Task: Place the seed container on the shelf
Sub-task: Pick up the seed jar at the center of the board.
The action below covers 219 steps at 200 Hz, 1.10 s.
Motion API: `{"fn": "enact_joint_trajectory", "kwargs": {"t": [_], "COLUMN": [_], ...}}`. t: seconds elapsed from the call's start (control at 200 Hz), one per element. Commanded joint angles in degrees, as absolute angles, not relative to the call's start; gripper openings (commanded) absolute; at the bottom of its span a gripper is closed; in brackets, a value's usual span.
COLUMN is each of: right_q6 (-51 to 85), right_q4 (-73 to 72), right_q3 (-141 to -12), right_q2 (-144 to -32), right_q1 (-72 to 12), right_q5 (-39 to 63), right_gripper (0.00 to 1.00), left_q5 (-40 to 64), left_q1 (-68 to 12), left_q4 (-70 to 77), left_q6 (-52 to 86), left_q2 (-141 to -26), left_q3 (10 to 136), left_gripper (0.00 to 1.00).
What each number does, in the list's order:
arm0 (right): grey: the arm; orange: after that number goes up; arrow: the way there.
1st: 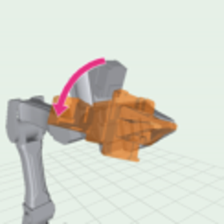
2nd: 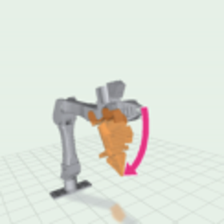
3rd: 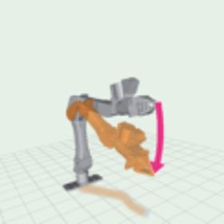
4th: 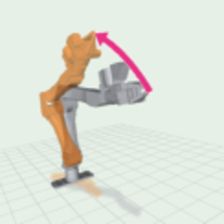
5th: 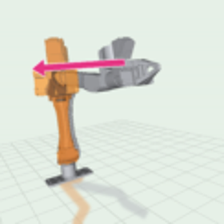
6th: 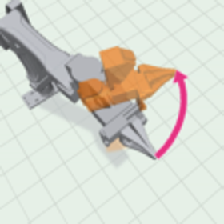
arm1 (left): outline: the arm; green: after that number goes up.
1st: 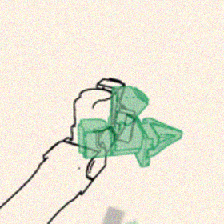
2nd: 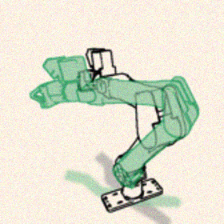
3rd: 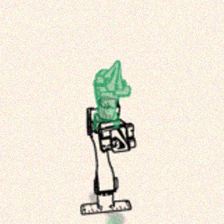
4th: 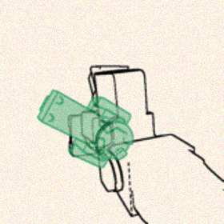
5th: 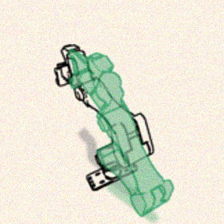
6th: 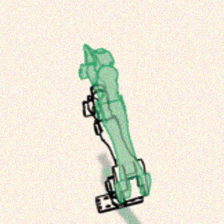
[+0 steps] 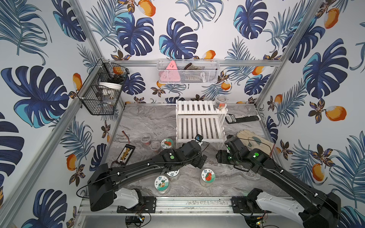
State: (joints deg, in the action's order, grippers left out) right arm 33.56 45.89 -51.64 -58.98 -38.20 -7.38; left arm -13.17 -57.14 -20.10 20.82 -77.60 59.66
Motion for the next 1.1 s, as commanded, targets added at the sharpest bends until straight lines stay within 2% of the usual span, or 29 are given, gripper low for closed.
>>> {"fn": "enact_joint_trajectory", "kwargs": {"t": [0.0,0.26,0.636,1.091], "right_q6": [31.55,26.25,17.76,14.1], "right_q4": [51.77,56.85,61.04,65.31], "right_q3": [-56.98,-77.43,-108.76,-134.74], "right_q2": [-59.44,-67.9,-87.14,-105.83], "right_q1": [-38.23,-38.14,-37.36,-34.37], "right_q5": [-7.21,-5.93,-8.09,-7.3], "right_gripper": [0.74,0.74,0.74,0.73], "left_q5": [-15.98,-20.58,-6.94,-6.68], "left_q1": [-57.13,-56.2,-42.86,-38.09], "left_q4": [-18.78,-20.75,-20.63,-21.42], "left_q6": [18.86,16.41,17.06,10.98], "left_q2": [-76.18,-73.77,-70.75,-71.32], "left_q3": [60.67,63.9,67.85,74.37], "left_gripper": [0.99,0.99,0.99,0.99]}}
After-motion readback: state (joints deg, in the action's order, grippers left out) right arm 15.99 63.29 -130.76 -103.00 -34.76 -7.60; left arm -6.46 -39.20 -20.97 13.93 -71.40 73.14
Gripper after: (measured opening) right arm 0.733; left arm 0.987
